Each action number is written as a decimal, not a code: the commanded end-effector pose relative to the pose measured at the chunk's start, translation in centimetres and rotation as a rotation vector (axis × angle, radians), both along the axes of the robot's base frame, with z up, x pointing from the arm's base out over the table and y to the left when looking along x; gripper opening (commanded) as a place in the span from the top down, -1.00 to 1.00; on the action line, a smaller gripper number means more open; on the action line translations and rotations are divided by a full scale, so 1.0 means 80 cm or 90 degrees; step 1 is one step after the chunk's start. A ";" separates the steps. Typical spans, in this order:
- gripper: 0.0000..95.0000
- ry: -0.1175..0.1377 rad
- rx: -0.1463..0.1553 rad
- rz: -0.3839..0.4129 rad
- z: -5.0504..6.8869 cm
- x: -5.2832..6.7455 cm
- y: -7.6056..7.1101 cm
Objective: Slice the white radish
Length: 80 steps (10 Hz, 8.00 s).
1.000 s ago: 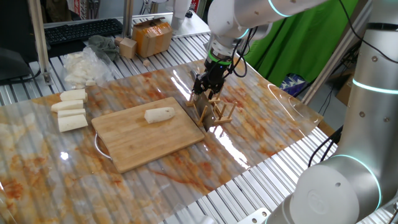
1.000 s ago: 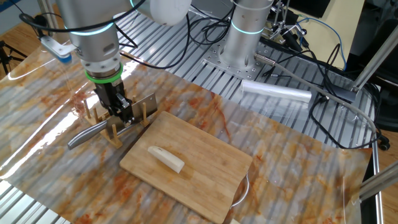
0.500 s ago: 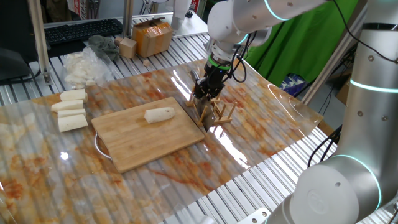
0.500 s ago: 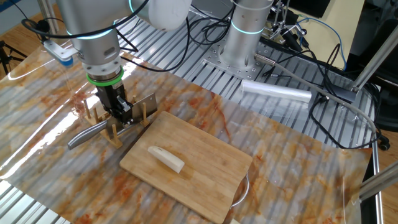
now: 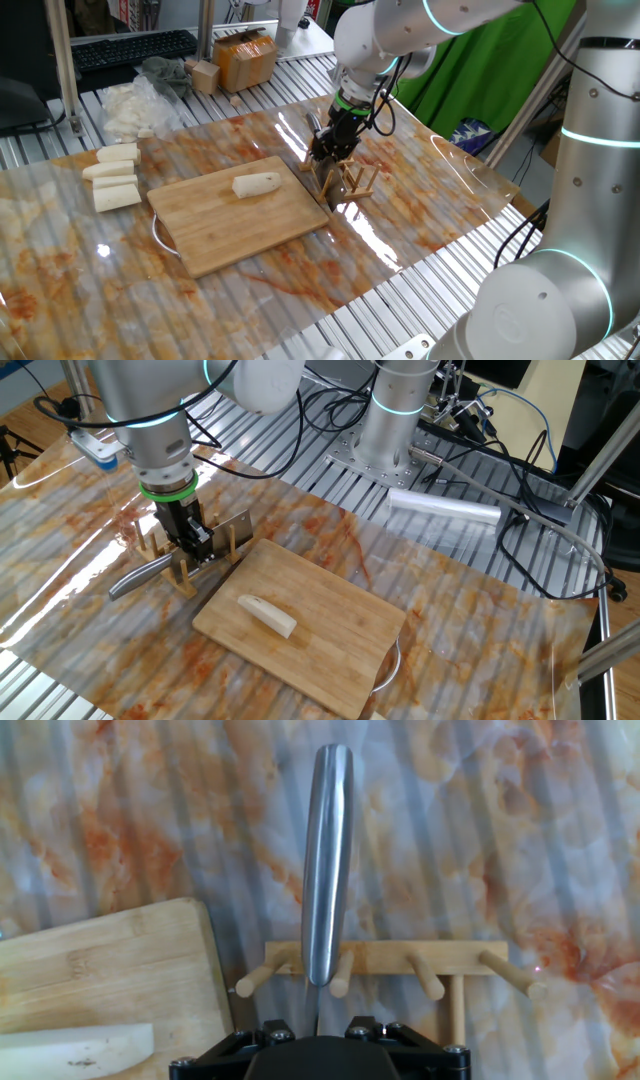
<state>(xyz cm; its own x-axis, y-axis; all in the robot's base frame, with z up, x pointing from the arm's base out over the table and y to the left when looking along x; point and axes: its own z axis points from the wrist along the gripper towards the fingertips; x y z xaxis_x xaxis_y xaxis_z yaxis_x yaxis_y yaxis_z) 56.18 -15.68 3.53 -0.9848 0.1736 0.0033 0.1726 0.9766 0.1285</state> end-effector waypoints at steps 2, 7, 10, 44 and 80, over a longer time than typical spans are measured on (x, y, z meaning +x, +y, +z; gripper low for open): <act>0.20 -0.001 0.003 0.002 -0.004 0.000 0.000; 0.20 -0.001 0.010 0.002 -0.006 0.000 0.001; 0.20 -0.001 0.011 0.002 -0.008 0.000 0.002; 1.00 0.028 -0.063 0.006 0.149 -0.027 0.115; 1.00 0.036 -0.035 0.042 0.085 -0.030 0.264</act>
<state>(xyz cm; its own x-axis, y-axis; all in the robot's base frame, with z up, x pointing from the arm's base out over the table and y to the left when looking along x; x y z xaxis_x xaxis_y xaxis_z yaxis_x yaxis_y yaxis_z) 53.61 5.39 10.38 -0.9952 0.0934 0.0286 0.0936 0.9956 0.0084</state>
